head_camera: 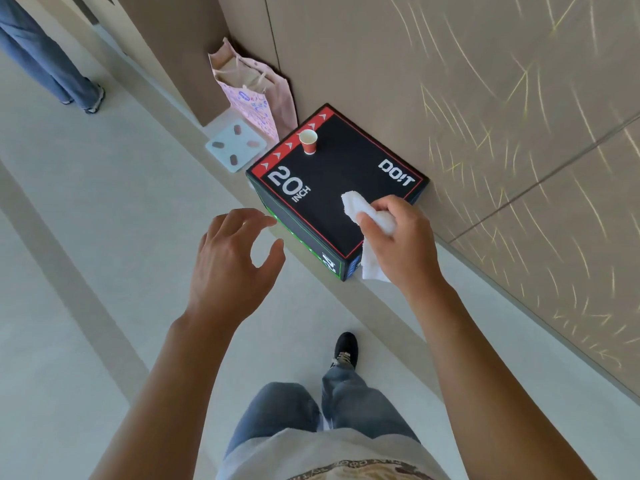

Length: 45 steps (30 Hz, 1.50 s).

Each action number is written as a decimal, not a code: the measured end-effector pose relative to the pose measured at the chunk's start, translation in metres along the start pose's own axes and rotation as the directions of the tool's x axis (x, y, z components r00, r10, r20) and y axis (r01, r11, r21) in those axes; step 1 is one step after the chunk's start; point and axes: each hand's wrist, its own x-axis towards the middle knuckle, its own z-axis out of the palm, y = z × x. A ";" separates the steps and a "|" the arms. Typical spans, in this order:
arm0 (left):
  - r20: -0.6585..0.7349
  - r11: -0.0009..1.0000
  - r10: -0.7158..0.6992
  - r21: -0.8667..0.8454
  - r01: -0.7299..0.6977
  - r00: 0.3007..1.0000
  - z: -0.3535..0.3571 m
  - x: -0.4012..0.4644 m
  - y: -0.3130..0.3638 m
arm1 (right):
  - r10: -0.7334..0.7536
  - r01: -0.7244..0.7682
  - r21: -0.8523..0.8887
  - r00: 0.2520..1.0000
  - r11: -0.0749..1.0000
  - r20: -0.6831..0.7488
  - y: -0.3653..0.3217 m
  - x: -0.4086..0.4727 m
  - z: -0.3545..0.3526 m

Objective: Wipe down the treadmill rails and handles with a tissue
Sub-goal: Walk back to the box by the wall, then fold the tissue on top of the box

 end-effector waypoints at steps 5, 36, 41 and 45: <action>0.061 1.000 0.021 -0.006 -0.021 0.998 0.030 0.041 -0.027 | 0.064 -0.063 -0.048 0.997 0.997 0.033 0.026 0.028 0.025; 0.203 0.946 0.233 -0.274 -0.173 0.951 0.494 0.241 -0.239 | 0.149 -0.125 -0.491 0.989 0.862 0.010 0.380 0.177 0.336; 0.146 0.930 0.241 -0.318 -0.186 0.959 0.552 0.257 -0.251 | 0.107 -0.088 -0.491 0.994 0.867 0.010 0.422 0.189 0.369; 0.101 0.918 0.292 -0.310 -0.249 0.951 0.583 0.268 -0.260 | 0.035 0.004 -0.524 0.997 0.852 0.064 0.443 0.201 0.381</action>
